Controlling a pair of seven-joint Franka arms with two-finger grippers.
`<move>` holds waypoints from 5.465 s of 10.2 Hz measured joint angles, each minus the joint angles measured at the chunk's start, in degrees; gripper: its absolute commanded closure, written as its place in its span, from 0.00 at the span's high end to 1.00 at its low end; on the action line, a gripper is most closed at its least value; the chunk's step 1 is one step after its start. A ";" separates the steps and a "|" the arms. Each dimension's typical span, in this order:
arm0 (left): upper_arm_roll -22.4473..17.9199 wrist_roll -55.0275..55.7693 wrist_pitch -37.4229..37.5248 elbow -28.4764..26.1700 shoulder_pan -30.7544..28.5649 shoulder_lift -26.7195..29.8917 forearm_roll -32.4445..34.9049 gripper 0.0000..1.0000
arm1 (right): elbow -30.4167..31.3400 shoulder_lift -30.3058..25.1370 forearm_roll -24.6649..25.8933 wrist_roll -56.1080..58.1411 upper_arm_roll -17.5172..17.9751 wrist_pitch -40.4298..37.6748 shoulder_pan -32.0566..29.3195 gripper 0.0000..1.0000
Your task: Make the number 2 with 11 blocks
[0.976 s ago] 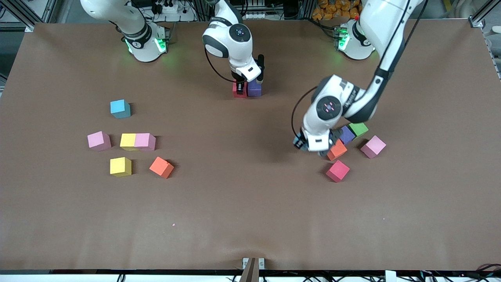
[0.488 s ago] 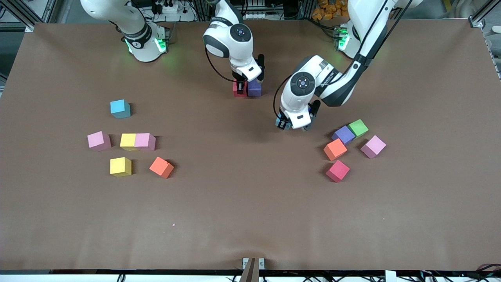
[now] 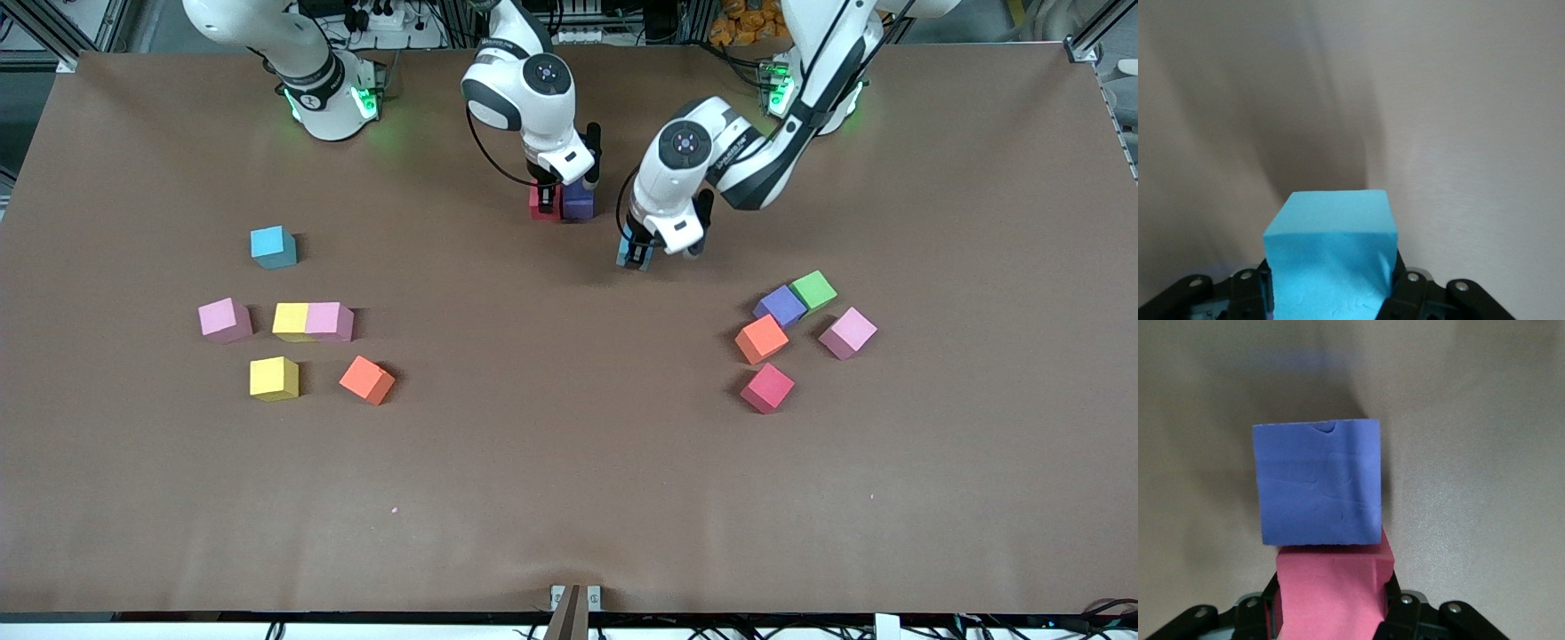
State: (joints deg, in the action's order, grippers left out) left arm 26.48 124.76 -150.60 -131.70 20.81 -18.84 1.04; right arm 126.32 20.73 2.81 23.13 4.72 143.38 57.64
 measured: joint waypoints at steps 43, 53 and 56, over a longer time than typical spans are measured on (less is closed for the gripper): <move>6.30 22.64 -7.61 -6.07 4.97 -1.78 -0.56 1.00 | 3.81 -2.95 6.81 45.87 -2.10 -2.22 -51.20 1.00; 6.43 22.65 -3.57 -4.44 4.83 2.29 -0.56 1.00 | 3.82 -1.45 7.15 46.99 -2.07 -0.99 -51.39 0.09; 6.15 18.95 2.36 -0.16 3.06 4.09 -0.53 1.00 | 3.38 -1.48 7.17 47.04 -1.37 -1.33 -51.22 0.09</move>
State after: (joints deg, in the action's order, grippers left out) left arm 32.63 143.71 -148.24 -131.86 23.87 -14.75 0.51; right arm 129.69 19.25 9.99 70.16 3.34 142.05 6.42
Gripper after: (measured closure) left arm 0.000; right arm 0.414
